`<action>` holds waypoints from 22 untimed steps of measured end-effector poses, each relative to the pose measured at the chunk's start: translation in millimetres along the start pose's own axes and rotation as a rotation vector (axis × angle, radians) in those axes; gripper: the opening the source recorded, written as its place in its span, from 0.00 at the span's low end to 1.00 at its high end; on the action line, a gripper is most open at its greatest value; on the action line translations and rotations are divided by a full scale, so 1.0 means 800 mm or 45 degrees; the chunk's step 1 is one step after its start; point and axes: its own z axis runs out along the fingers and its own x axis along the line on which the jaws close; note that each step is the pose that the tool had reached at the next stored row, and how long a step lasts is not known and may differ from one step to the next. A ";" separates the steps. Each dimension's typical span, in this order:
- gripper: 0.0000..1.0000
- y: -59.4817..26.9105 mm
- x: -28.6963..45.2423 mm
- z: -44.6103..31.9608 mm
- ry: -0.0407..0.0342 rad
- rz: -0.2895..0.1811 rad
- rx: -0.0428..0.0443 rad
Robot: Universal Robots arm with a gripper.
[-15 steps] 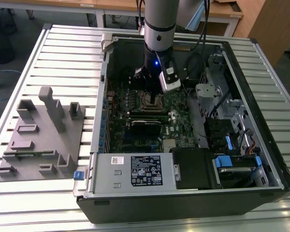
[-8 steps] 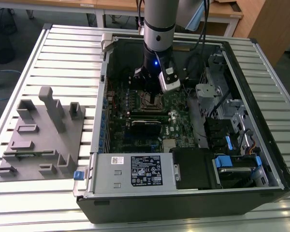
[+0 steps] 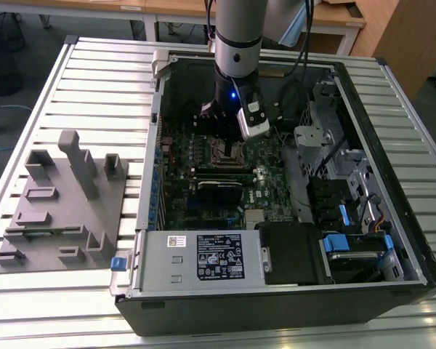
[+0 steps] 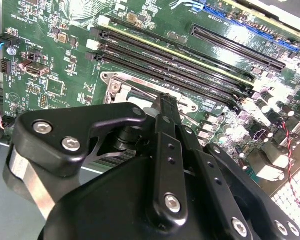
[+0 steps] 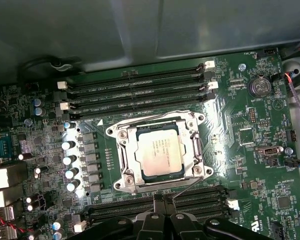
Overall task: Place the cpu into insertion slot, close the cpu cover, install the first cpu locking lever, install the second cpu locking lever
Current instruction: 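Install the second cpu locking lever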
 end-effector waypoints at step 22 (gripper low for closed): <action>0.10 -0.001 0.0031 0.0046 0.0000 0.000 0.000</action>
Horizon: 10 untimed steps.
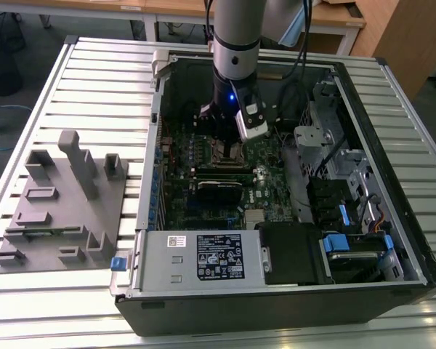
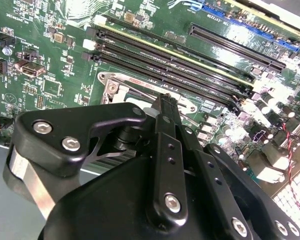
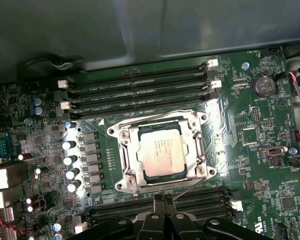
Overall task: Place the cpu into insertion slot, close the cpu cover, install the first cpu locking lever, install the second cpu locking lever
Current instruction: 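Install the second cpu locking lever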
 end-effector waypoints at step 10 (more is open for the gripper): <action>0.10 0.000 0.0007 0.0029 0.0000 0.000 0.000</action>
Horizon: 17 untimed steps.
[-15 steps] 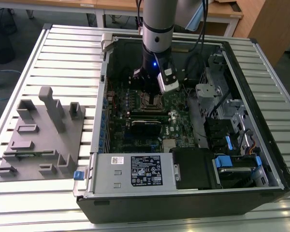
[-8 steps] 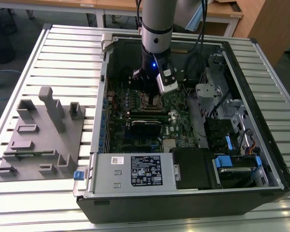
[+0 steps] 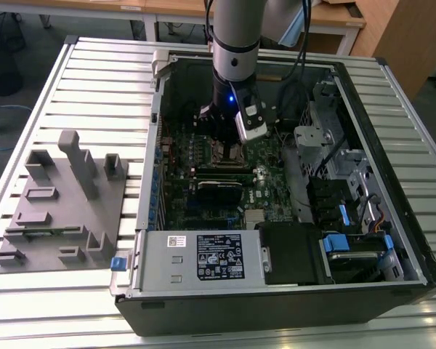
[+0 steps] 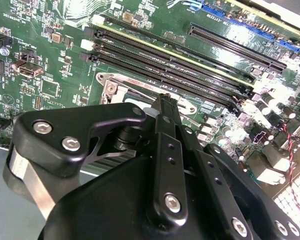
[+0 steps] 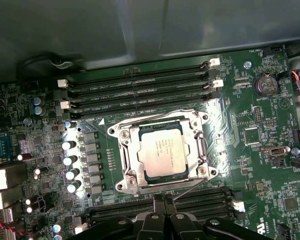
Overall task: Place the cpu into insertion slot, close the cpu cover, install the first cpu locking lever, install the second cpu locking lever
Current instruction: 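Install the second cpu locking lever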
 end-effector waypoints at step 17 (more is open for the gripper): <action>0.10 0.000 0.0017 0.0066 0.0000 0.000 0.000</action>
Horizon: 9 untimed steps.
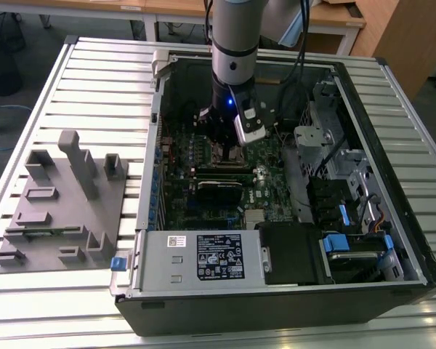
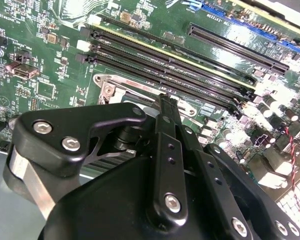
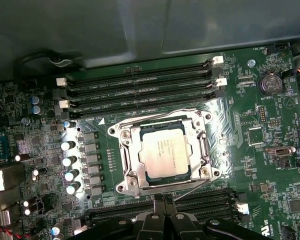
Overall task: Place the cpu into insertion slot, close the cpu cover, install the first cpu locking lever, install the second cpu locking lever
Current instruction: 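Install the second cpu locking lever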
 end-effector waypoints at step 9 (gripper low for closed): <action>0.10 0.000 0.0002 0.0036 -0.0001 0.000 0.000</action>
